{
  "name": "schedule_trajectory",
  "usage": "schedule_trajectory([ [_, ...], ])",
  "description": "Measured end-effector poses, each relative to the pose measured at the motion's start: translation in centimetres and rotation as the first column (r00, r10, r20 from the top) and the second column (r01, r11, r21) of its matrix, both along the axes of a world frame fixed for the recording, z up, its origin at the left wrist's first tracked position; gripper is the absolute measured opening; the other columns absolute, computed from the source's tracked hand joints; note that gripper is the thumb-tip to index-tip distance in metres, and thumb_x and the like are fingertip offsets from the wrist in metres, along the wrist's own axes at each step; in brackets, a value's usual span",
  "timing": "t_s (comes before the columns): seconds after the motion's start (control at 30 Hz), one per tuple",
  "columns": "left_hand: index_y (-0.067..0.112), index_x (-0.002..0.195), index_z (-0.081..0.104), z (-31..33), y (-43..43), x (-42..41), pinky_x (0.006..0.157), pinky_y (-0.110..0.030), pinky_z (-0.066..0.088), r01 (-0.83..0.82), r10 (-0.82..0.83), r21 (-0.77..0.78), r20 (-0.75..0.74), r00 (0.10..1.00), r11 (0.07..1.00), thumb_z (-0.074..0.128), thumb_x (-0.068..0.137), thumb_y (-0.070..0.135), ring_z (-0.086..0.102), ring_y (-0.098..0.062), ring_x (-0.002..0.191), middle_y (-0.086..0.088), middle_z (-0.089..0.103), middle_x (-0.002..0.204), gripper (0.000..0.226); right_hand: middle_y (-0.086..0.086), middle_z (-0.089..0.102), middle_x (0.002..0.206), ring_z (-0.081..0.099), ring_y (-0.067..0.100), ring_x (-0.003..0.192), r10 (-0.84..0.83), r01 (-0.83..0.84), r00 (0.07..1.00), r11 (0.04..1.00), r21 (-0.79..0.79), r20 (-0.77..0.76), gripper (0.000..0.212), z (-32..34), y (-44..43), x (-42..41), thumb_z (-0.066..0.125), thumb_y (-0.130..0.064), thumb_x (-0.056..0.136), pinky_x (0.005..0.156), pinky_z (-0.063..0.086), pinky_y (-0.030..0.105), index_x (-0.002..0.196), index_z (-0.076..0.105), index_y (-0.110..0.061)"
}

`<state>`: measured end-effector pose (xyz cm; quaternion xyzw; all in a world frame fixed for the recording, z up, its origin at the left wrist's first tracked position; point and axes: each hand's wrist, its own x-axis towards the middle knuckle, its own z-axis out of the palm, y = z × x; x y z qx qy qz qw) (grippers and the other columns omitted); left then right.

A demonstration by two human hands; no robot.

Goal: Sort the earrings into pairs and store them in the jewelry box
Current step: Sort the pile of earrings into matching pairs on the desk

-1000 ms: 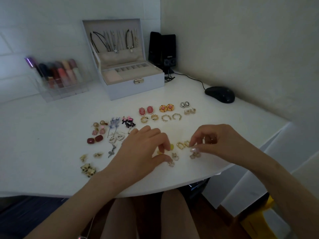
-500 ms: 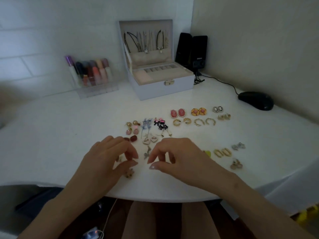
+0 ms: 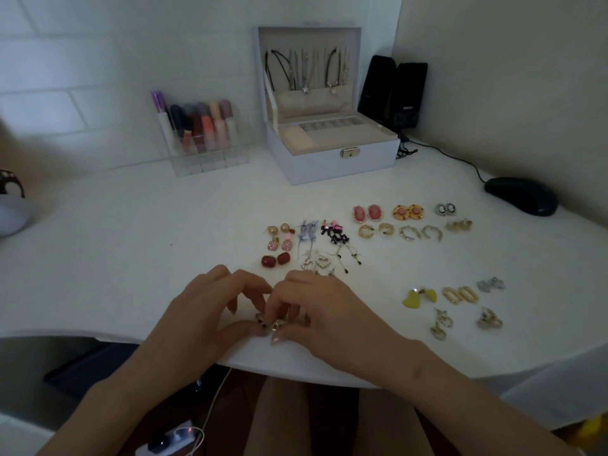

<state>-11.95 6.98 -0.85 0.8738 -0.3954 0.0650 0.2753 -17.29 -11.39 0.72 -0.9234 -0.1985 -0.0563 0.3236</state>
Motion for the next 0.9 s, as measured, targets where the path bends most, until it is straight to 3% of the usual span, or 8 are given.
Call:
schedule_trajectory([
  [0.1, 0.050, 0.098, 0.045, 0.0, 0.0, -0.2, 0.064, -0.018, 0.043, -0.017, 0.018, -0.013, 0.052, 0.998, 1.000, 0.048, 0.071, 0.054, 0.046, 0.003, 0.078, 0.034, 0.049, 0.084, 0.027, -0.004, 0.057, 0.087, 0.051, 0.010, 0.079, 0.002, 0.000, 0.999, 0.998, -0.063, 0.038, 0.019, 0.1, -0.2, -0.3, 0.068, -0.015, 0.076, 0.072, 0.046, 0.031, 0.092, 0.060, -0.021],
  [0.27, 0.040, 0.090, 0.052, 0.0, 0.1, -0.5, 0.076, -0.004, 0.033, 0.044, -0.044, -0.003, 0.106, 0.993, 0.999, 0.049, 0.078, 0.042, 0.045, 0.014, 0.085, 0.040, 0.047, 0.091, 0.013, -0.007, 0.056, 0.085, 0.055, 0.009, 0.071, -0.037, 0.052, 0.992, 0.991, -0.122, 0.120, 0.019, 0.3, -0.8, -1.1, 0.057, -0.020, 0.075, 0.062, 0.050, 0.030, 0.092, 0.055, -0.028],
  [0.43, 0.040, 0.099, 0.056, 0.9, 0.1, 0.0, 0.074, -0.009, 0.042, 0.054, -0.060, -0.157, -0.030, 0.998, 0.986, 0.047, 0.083, 0.039, 0.058, 0.003, 0.086, 0.021, 0.058, 0.095, 0.019, -0.006, 0.056, 0.087, 0.056, 0.007, 0.074, -0.154, 0.154, 0.988, 0.988, 0.032, 0.013, 0.017, 1.5, -2.5, -0.3, 0.062, -0.010, 0.079, 0.068, 0.048, 0.016, 0.086, 0.067, -0.024],
  [0.57, 0.026, 0.095, 0.065, 1.5, 0.1, 0.9, 0.072, -0.012, 0.047, 0.033, -0.044, -0.253, -0.040, 0.998, 0.967, 0.049, 0.086, 0.031, 0.064, -0.003, 0.081, 0.015, 0.061, 0.088, 0.018, -0.006, 0.063, 0.082, 0.060, 0.008, 0.069, -0.225, 0.232, 0.972, 0.961, 0.150, -0.059, 0.018, 2.8, -3.1, 0.4, 0.061, -0.008, 0.083, 0.063, 0.054, 0.024, 0.089, 0.068, -0.023],
  [0.67, 0.026, 0.089, 0.066, 1.7, 0.1, 1.2, 0.073, -0.011, 0.048, -0.052, 0.011, -0.308, -0.133, 0.991, 0.950, 0.061, 0.085, 0.021, 0.066, -0.002, 0.078, 0.013, 0.064, 0.085, 0.008, -0.005, 0.065, 0.073, 0.062, 0.013, 0.063, -0.225, 0.244, 0.966, 0.954, 0.174, -0.124, 0.011, 3.0, -3.0, 0.6, 0.063, -0.010, 0.085, 0.061, 0.055, 0.029, 0.087, 0.068, -0.020],
  [0.8, 0.032, 0.081, 0.068, 1.6, -0.1, 0.3, 0.070, -0.012, 0.046, -0.064, -0.004, -0.274, -0.240, 0.971, 0.960, 0.063, 0.070, 0.041, 0.063, -0.006, 0.077, 0.015, 0.067, 0.082, 0.015, -0.001, 0.065, 0.067, 0.060, 0.005, 0.053, -0.144, 0.197, 0.953, 0.963, 0.184, -0.266, 0.007, 2.3, -2.3, 0.5, 0.064, -0.011, 0.085, 0.050, 0.049, 0.018, 0.081, 0.066, -0.017],
  [0.9, 0.036, 0.083, 0.063, 1.1, -0.6, -0.2, 0.065, -0.009, 0.041, -0.066, 0.012, -0.207, -0.253, 0.967, 0.976, 0.066, 0.067, 0.042, 0.059, -0.002, 0.075, 0.016, 0.066, 0.079, 0.017, -0.005, 0.062, 0.062, 0.058, 0.002, 0.051, -0.114, 0.167, 0.945, 0.974, 0.152, -0.306, 0.008, 2.0, -1.8, 0.6, 0.068, -0.008, 0.081, 0.048, 0.046, 0.015, 0.078, 0.067, -0.015],
])
